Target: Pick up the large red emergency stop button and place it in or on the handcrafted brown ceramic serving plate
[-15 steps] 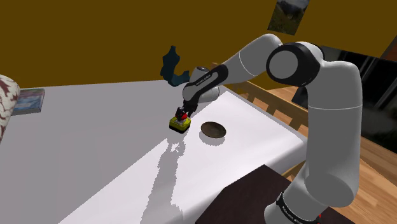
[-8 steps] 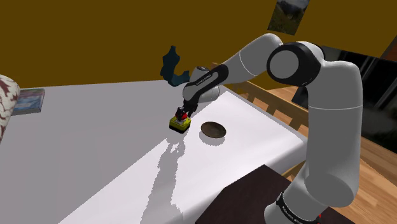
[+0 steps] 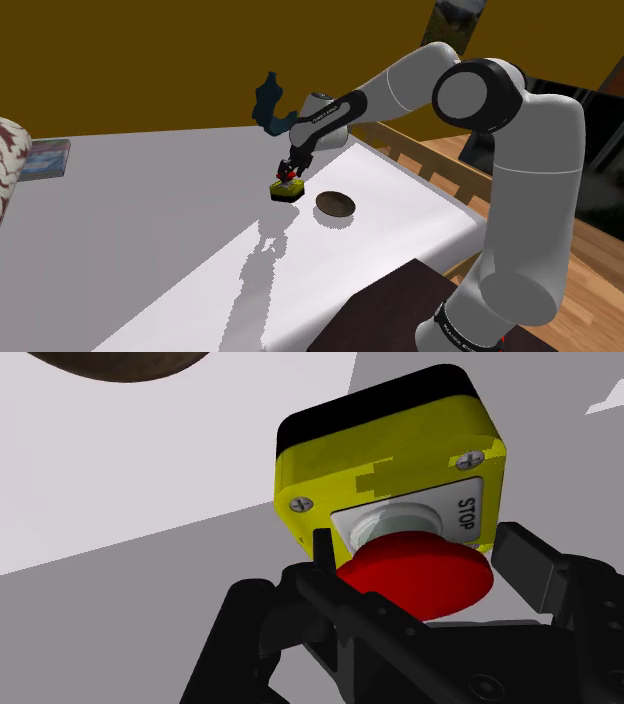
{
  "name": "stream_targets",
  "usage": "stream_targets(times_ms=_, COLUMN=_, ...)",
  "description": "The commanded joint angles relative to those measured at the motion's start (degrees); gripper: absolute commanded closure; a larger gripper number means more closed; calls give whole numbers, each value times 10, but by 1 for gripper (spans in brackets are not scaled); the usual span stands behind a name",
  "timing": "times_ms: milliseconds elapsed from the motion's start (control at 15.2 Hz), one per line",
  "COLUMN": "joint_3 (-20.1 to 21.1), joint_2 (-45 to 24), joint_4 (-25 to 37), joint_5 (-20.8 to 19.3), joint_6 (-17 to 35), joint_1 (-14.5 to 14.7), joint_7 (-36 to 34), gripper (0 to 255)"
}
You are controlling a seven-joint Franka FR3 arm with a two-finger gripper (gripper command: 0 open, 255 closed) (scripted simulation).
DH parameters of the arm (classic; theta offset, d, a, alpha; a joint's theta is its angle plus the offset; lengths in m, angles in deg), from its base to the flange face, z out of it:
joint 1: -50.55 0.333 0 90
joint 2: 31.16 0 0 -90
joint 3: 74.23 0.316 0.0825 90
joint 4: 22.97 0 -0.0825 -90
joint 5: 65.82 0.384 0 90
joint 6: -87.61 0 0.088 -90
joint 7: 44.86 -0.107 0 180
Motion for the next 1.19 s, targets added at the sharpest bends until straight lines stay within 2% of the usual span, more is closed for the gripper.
stream_targets(times_ms=0, joint_3=-1, joint_2=9, joint_4=5, joint_5=-2, joint_6=-14, joint_1=1, joint_7=-2, gripper=255)
stream_targets(times_ms=594, joint_3=-6, joint_2=49, joint_4=22, joint_5=-12, joint_6=-70, joint_1=4, joint_7=-10, gripper=255)
stream_targets(times_ms=1122, joint_3=-31, joint_2=168, joint_4=-118, joint_5=2, joint_6=-52, joint_1=-44, joint_7=77, gripper=255)
